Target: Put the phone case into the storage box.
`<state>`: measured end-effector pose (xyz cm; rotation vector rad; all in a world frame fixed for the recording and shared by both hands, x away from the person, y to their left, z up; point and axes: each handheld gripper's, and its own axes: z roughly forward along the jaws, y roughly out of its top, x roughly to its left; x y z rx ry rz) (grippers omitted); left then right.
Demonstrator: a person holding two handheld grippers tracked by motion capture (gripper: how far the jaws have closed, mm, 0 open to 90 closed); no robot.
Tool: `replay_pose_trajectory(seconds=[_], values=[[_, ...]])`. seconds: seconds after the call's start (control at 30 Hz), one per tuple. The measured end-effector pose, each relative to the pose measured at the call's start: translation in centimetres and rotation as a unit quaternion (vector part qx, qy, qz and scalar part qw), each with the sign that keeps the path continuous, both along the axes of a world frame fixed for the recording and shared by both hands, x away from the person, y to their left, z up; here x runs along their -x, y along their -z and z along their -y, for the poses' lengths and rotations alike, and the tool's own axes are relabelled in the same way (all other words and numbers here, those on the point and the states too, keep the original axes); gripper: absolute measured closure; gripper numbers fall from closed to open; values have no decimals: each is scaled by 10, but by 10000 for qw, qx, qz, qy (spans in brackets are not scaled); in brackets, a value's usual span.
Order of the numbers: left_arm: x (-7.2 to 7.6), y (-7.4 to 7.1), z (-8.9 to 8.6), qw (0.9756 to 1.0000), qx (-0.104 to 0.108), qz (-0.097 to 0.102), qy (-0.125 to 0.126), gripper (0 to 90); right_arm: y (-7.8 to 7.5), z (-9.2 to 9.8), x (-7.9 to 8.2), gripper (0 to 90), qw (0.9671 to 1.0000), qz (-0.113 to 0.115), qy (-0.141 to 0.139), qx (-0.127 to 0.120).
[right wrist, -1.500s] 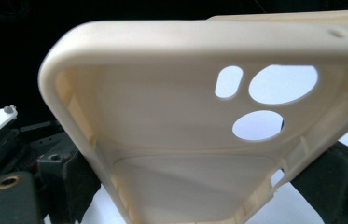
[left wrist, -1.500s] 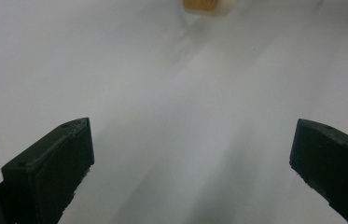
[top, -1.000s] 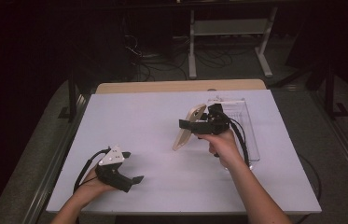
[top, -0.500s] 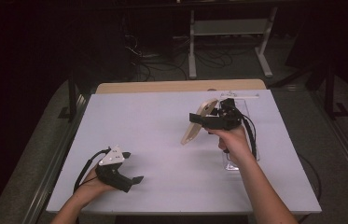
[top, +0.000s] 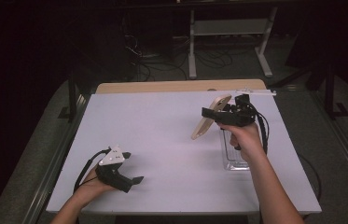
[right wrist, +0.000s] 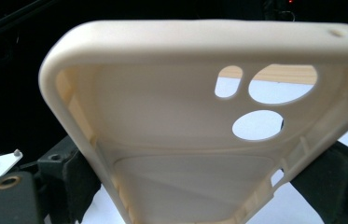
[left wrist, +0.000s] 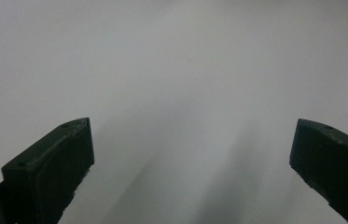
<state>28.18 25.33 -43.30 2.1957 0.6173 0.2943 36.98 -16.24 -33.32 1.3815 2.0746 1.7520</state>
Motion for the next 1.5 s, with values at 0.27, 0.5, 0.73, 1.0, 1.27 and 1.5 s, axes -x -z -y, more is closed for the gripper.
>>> replay_pose_trajectory(seconds=[0.27, 0.5, 0.73, 1.0, 1.27, 1.5], values=[[0, 1, 1, 10000, 22, -31, 2, 0, -3, 14, 1, 102, 9999, 11, 131, -27], [1, 2, 2, 10000, 42, -50, -5, 0, -5, 26, 3, 102, 9996, 4, 260, -59], [0, 1, 1, 10000, 0, 11, 42, 0, -6, 39, 3, 102, 9992, -20, 408, -40], [0, 2, 2, 10000, 49, -64, -22, 0, -10, 56, 4, 103, 9983, -4, 573, 89], [-1, 3, 4, 10000, 1, -59, -18, 0, -14, 74, -2, 103, 9963, -137, 790, 317], [0, 3, 5, 10000, 25, -63, -13, 0, -23, 83, -16, 103, 9926, -214, 973, 693]])
